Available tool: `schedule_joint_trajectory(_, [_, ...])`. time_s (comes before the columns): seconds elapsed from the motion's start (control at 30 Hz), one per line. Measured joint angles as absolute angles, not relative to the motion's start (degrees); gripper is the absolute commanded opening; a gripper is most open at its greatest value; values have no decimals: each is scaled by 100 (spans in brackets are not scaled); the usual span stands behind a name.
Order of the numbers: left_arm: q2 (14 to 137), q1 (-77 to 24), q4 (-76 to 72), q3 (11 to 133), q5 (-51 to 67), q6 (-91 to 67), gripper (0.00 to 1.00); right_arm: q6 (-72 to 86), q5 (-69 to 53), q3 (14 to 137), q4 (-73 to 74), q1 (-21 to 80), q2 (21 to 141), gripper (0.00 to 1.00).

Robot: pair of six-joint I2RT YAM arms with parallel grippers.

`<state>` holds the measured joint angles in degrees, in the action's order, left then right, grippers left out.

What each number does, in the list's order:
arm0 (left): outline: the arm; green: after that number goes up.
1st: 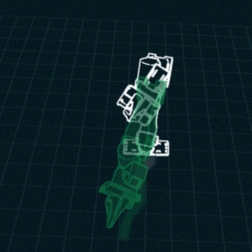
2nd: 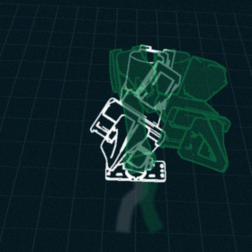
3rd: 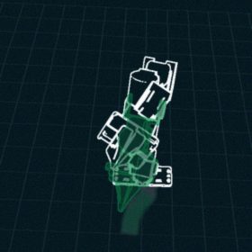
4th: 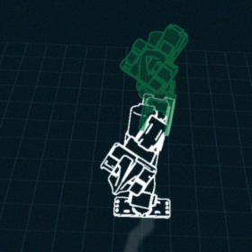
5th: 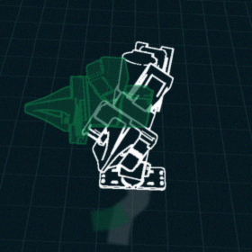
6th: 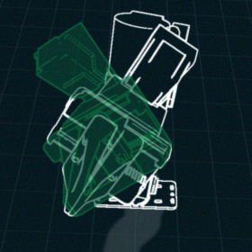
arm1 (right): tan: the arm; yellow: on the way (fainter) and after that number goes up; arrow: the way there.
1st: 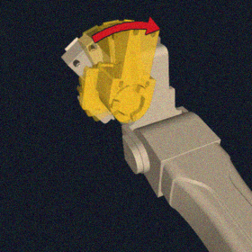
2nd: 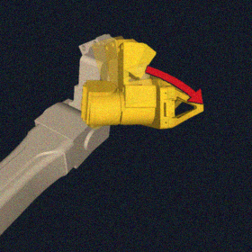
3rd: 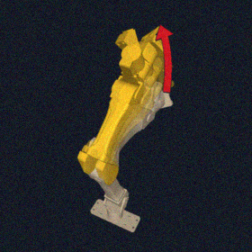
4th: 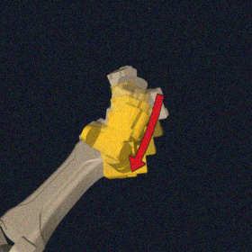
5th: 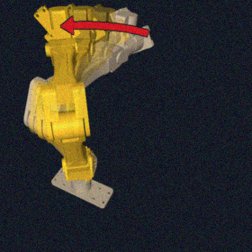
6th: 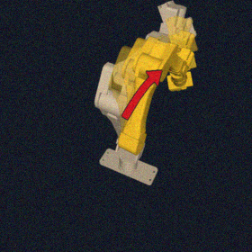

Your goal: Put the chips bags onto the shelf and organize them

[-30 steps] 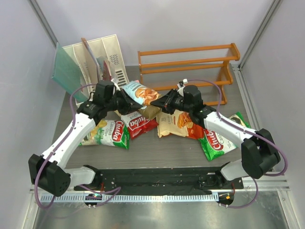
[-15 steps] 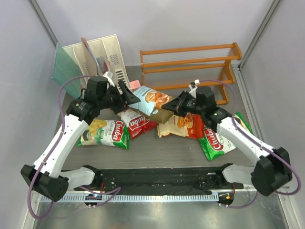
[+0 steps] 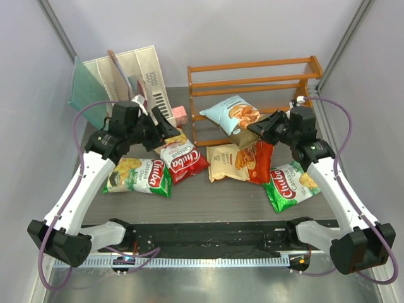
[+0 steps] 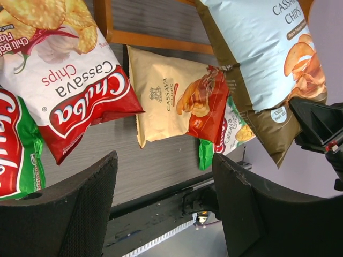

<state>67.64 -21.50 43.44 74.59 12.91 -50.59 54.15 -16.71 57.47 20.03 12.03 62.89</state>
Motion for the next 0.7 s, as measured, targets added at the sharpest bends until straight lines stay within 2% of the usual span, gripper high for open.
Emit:
schedule_joint_trajectory(0.13, [6764,-2123,4364,7463,1278,-5046,71,5207,-1546,5937,2274,947,6272,1])
schedule_joint_trajectory(0.43, [6764,-2029,4453,7487,1258,-4989,71,4689,-1437,6257,2543,-432,6364,1])
schedule_joint_trajectory(0.7, [6928,-1990,4491,7675,1337,-4880,71,4480,-1323,6281,2222,-764,6652,1])
